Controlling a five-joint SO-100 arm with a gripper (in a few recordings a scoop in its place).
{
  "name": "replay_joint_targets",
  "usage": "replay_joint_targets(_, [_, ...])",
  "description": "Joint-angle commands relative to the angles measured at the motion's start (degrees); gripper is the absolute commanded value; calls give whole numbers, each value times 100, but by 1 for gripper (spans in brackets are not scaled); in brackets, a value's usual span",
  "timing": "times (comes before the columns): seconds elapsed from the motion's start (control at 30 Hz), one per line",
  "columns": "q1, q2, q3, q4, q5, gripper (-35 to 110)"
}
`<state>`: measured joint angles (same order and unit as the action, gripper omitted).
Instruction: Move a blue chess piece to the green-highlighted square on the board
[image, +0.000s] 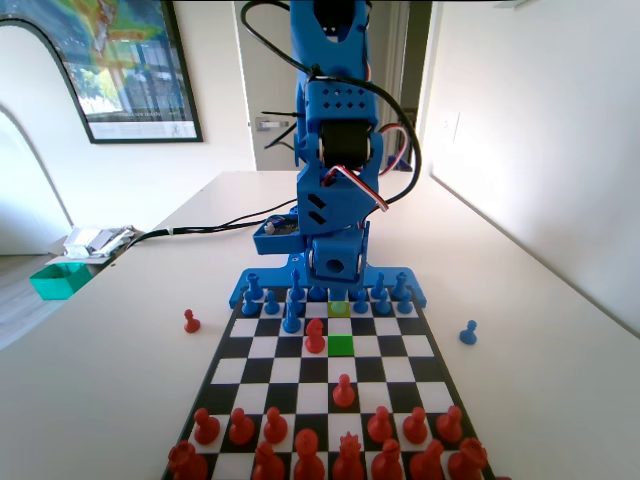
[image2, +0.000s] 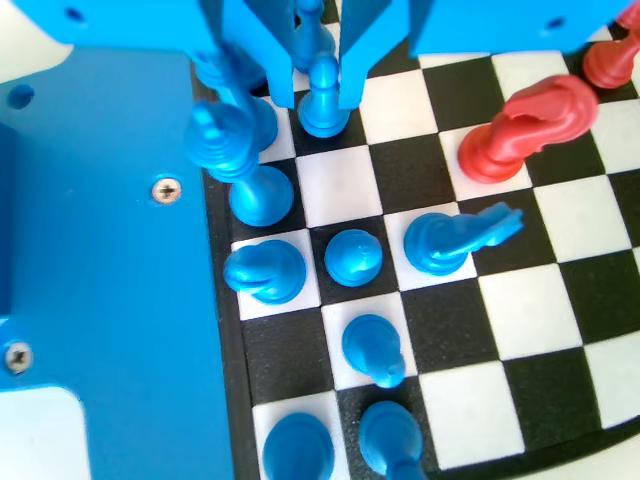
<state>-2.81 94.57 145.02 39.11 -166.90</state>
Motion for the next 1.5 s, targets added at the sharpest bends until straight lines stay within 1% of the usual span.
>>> replay_joint_targets(0.0, [-70, 123, -97, -62, -211, 7])
replay_joint_targets(0.3, [-70, 88, -35, -149, -237, 6])
replay_joint_targets(0.5, [-62, 88, 53, -272, -281, 1])
replay_joint_targets(0.77, [-53, 79, 149, -343, -290, 1])
replay_joint_targets(0.87, [-26, 97, -132, 167, -272, 1])
replay_joint_targets(1.03, [9, 141, -1002, 1494, -158, 1])
replay_joint_targets(1.1, [26, 149, -1310, 1854, -97, 1])
replay_joint_targets(1.2, [62, 141, -1652, 2109, 0, 1])
replay_joint_targets(1.47, [79, -229, -2329, 2285, 387, 1])
